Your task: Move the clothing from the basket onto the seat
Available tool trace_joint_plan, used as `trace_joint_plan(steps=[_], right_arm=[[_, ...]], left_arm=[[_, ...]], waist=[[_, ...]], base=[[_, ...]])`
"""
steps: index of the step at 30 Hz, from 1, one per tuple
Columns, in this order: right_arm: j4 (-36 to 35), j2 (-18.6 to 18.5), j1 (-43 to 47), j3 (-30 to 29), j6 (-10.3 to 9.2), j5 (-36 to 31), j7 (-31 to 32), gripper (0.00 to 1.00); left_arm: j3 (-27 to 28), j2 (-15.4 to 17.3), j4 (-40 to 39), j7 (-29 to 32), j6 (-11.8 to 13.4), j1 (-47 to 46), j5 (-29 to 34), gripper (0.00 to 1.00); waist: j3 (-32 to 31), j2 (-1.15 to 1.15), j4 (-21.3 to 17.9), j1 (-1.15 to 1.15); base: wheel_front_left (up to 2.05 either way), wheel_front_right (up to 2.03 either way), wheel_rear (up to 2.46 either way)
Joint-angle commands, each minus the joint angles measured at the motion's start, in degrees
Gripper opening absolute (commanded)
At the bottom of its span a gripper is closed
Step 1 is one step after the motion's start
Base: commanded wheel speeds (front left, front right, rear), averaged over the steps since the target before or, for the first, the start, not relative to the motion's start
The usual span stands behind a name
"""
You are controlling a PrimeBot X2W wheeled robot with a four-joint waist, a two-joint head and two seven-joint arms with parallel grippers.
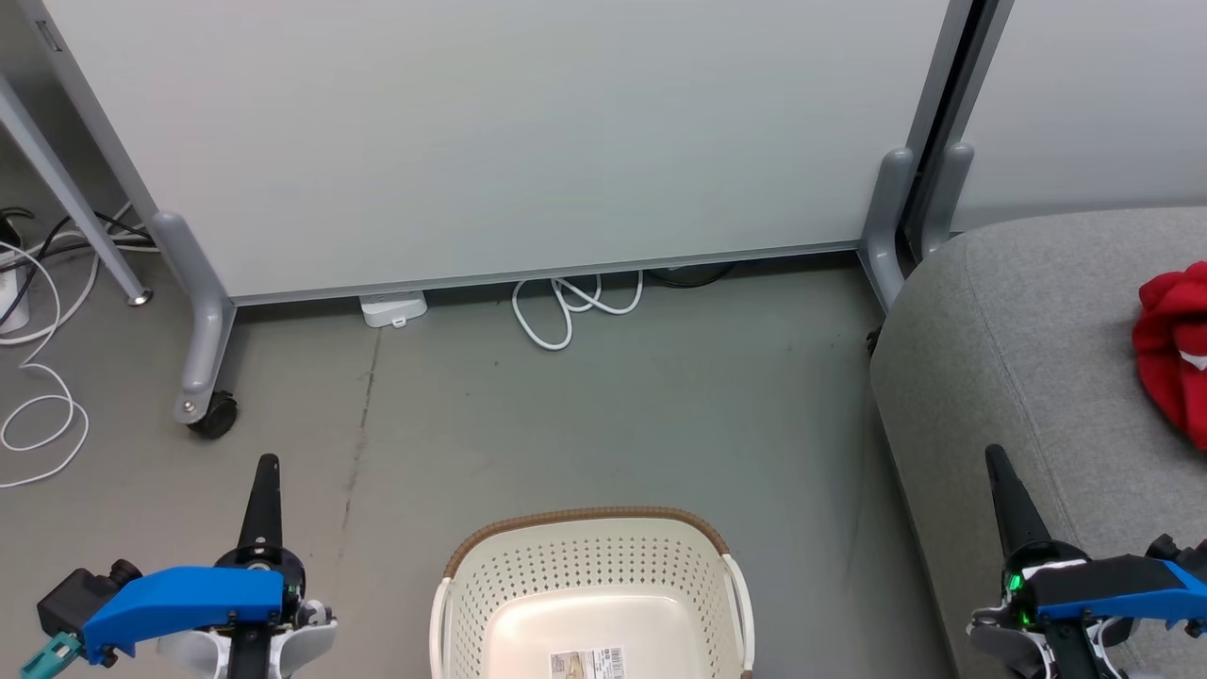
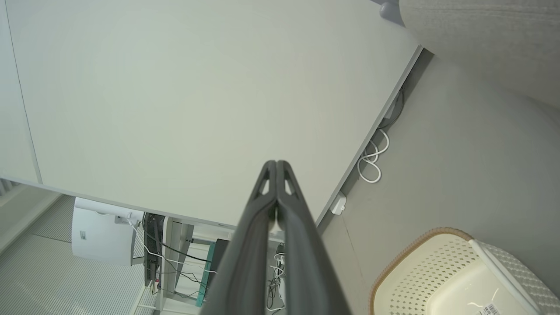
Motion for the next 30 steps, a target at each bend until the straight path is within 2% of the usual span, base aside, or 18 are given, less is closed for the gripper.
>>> trace_joint_plan(steps=[1,30], right_arm=[[-0.6,-0.1,-1.1,-0.2,0.02,1.4,0.5,0.00],[-0.9,-0.1,-1.4,-1.2,0.02,14.5,4.0,0.00]], left_arm=[[0.3,0.2,-0.7,0.4,0.1,-1.3,-1.4,0.00],[1.5,0.2,-2.0,3.9,0.2,-1.5,-14.8,0.00]], waist=[[0.0,0.00,0.0,0.00],[-0.5,0.00,-0.8,0.00]], base=[[0.00,0.00,0.00],[0.00,0.00,0.00]])
